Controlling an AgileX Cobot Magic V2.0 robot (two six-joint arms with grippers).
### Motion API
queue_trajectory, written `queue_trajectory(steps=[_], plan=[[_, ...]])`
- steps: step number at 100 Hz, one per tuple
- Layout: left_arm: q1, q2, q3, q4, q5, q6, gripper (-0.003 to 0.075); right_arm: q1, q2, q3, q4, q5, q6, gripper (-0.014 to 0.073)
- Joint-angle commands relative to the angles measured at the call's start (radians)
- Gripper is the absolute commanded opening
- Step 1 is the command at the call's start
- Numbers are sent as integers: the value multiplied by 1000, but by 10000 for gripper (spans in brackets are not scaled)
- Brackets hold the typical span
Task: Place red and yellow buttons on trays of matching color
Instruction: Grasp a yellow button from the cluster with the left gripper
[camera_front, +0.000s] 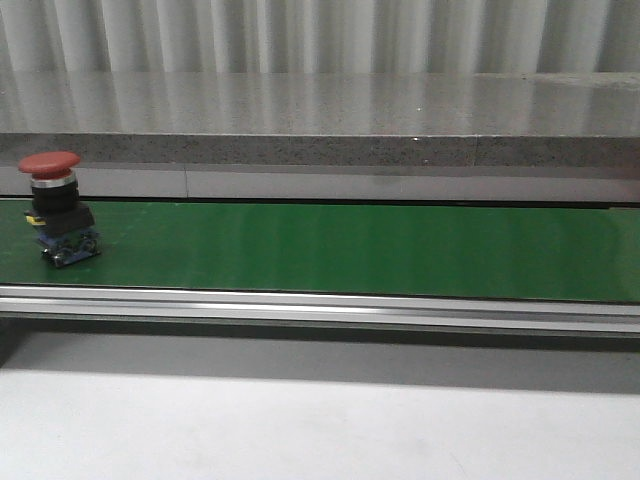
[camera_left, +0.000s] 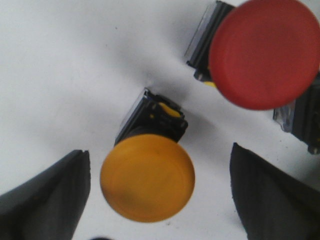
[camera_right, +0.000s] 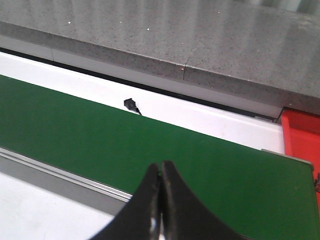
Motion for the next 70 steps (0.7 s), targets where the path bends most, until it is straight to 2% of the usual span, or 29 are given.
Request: queue_trajectory(steps=[1,15,27,55,70], plan=[[2,-42,-28,-3,-45,-10,458,0,9,-27,6,-71,-9,-65],[2,-42,-28,-3,-54,-10,281,0,9,-27,6,-71,-9,-65],[2,-42,-28,-1,-45,-10,189,0,9,-27,6,-71,-9,-65],[-10,-147,-28,-1,-24,23,185,0,9,-27,6,-71,-9,-65],[-54,-250,-28,-1,-22,28,185,0,9,-27,6,-71,-9,-65]])
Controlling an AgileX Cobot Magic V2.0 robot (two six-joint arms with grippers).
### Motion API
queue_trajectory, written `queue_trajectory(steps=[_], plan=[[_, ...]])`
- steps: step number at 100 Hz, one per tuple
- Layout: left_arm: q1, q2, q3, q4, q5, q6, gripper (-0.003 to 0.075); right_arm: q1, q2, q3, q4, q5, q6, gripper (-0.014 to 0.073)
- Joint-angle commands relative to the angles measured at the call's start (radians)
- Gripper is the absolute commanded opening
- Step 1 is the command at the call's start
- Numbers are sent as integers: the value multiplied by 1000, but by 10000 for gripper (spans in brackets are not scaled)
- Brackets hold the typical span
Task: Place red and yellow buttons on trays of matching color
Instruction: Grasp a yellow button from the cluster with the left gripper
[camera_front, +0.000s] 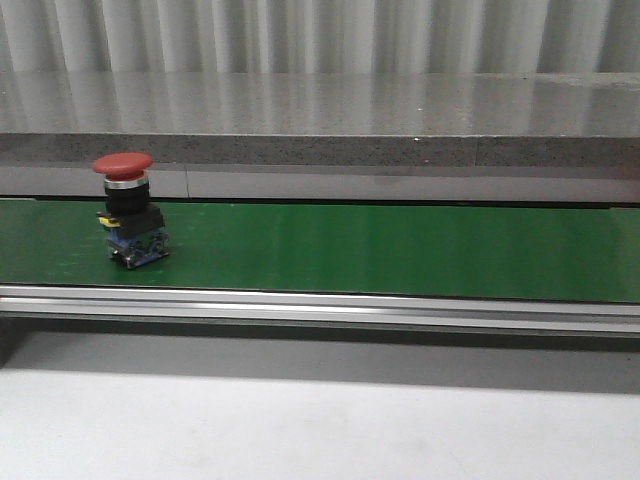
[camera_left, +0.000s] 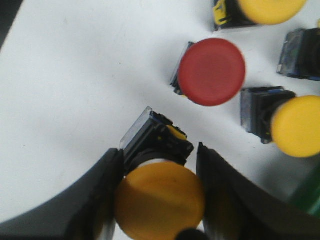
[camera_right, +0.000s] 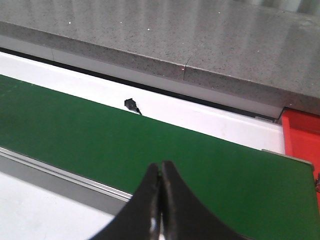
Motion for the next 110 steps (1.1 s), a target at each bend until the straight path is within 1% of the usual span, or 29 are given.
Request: queue_trajectory(steps=[1,11,20,35,49,66,87,92,96,99,104,110], plan=[[-36,-116,-26,-6,-8,4,185,0,9,-27,6,-71,-9,-65],[-81,-174,-26,-6,-7,24,185,0,9,-27,6,-71,-9,-65],[-146,-207,-26,-19,5,33,185,0,9,-27,6,-71,-9,-65],[-272,-214,-26,-19,31,38,185,0,9,-27,6,-71,-9,-65],[-361,-203,-26,-13,32,40,185,0,9,-27,6,-71,-9,-65],[-405,-169,-26,-19,42,46,185,0,9,-27,6,-71,-9,-65],[-405,-117,-26,-19,58,46,195,0,9,-27,6,-71,-9,-65],[-405,-110,-26,-19,58,49,221,0,9,-27,6,-71,-9,-65],[-405,-108,-26,-26,58,60,270,0,9,-27,6,-71,-9,-65],[-405,-108,-26,-27,57,63,313,0,9,-27,6,-71,-9,-65],[-405,-108,-26,-37,57,63,417,0,9,-27,6,-71,-9,-65],[-405,-108,-26,-47,57,63,510,0,9,-27,6,-71,-9,-65]])
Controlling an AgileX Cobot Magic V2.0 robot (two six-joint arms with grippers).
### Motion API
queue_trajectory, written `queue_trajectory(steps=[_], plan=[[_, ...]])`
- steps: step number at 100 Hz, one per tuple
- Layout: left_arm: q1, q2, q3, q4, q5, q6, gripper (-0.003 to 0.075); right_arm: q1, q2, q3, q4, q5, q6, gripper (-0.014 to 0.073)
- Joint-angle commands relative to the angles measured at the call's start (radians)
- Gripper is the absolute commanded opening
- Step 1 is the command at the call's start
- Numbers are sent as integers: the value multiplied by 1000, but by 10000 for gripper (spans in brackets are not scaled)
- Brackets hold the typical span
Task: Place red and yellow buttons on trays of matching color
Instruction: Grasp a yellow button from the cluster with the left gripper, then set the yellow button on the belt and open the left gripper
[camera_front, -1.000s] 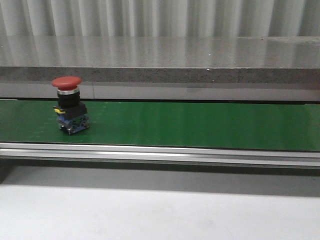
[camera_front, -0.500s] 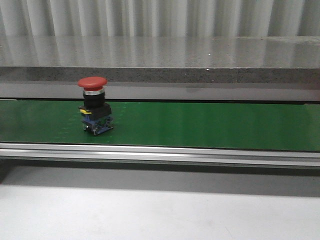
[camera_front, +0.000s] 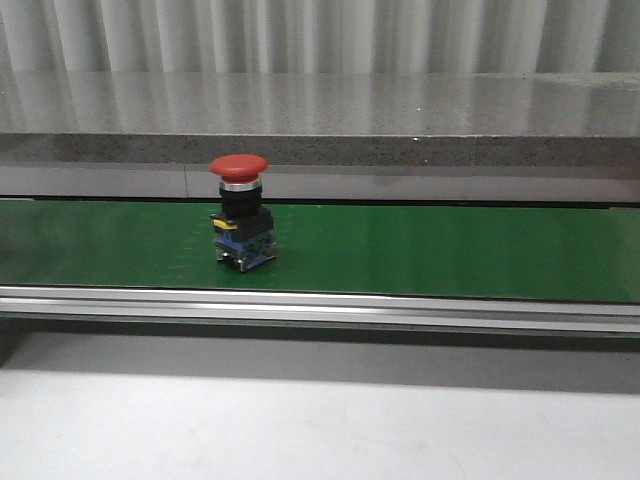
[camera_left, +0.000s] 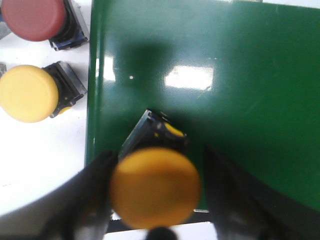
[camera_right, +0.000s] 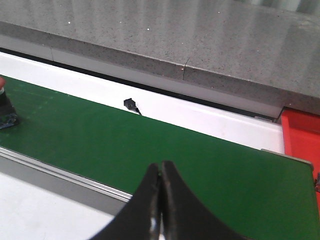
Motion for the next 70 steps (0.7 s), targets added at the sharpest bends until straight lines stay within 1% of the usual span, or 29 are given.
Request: queue_trajectory(steps=[1,6,14,24,33,38,45,50,52,57,59,64,65,70], plan=[[-6,-39,-26,-30,-15,3,526,0,9,-27,6,-71,-9,-65],[-8,-39,-26,-33,-25,5,554,0,9,-27,6,-71,-9,-65],[-17,-51,-26,-53,-56,25,552,0,9,-27,6,-71,-9,-65],[-41,-89,-26,-84,-98,26,533,0,9,-27,6,-71,-9,-65],[-82,-151,-14,-85,-157,26,489,0,9,-27,6,-71,-9,-65],[-103,-194,4,-85,-201,26,445,0,9,-27,6,-71,-9,-65],[-134,-262,43,-85,-258,26,347,0,9,-27,6,-71,-9,-65],[-153,-308,78,-85,-296,26,245,0,9,-27,6,-71,-9,-65],[-159,-328,95,-85,-312,26,218,0,9,-27,6,-71,-9,-65],[-173,-373,136,-85,-344,26,109,0,9,-27,6,-71,-9,-65],[-178,-390,153,-85,-357,26,83,0,9,-27,6,-71,-9,-65],[-185,-431,190,-85,-378,26,-12,0,9,-27,6,-71,-9,-65],[-188,-442,201,-85,-383,26,-22,0,9,-27,6,-71,-9,-65],[-192,-480,234,-85,-391,26,-21,0,9,-27,6,-71,-9,-65]])
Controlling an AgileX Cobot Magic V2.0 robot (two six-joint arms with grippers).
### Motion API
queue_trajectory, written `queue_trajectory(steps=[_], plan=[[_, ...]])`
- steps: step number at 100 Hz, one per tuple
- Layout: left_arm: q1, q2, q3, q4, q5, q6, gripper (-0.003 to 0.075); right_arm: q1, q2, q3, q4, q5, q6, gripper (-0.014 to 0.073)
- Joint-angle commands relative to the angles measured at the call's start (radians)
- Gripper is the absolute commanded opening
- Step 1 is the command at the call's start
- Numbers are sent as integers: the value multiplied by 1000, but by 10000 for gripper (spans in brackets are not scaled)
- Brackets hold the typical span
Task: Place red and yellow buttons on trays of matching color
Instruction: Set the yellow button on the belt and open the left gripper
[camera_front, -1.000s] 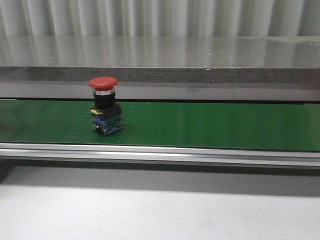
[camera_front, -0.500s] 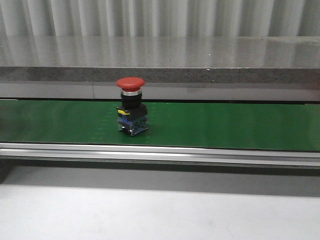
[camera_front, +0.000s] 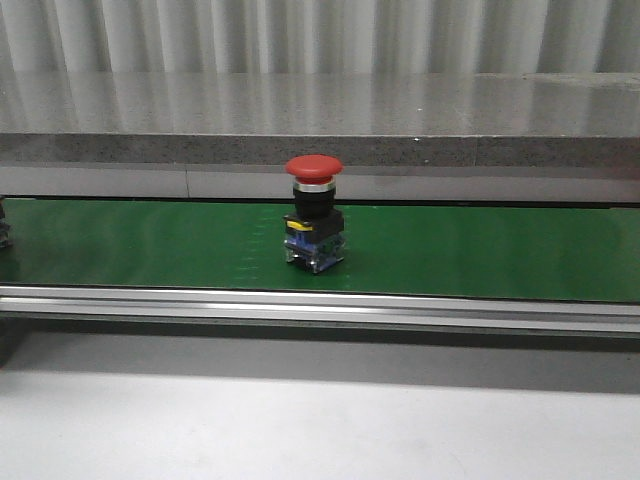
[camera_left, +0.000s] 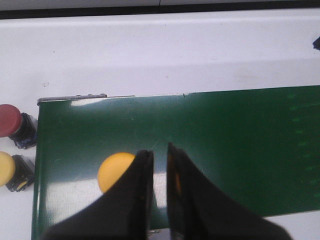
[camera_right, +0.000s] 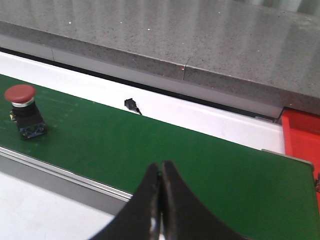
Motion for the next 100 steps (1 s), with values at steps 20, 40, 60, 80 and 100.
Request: queue_trajectory(steps=[20,40,60,80,100], plan=[[-17,-255,161,-11,-100,3,-20,0,9,-27,7,-77,-9,-65],[-17,-423,293,-11,-102,3,-20,0,26,-33,11,-64,-5,-65],[-17,-586,414,-9,-127,3,-20,14,131,-108,14,-24,8,-65],[-17,-719,482,-9,-149,3,-20,83,321,-250,22,62,37,-62],[-17,-800,499,-9,-149,3,-20,123,552,-408,35,192,59,243]])
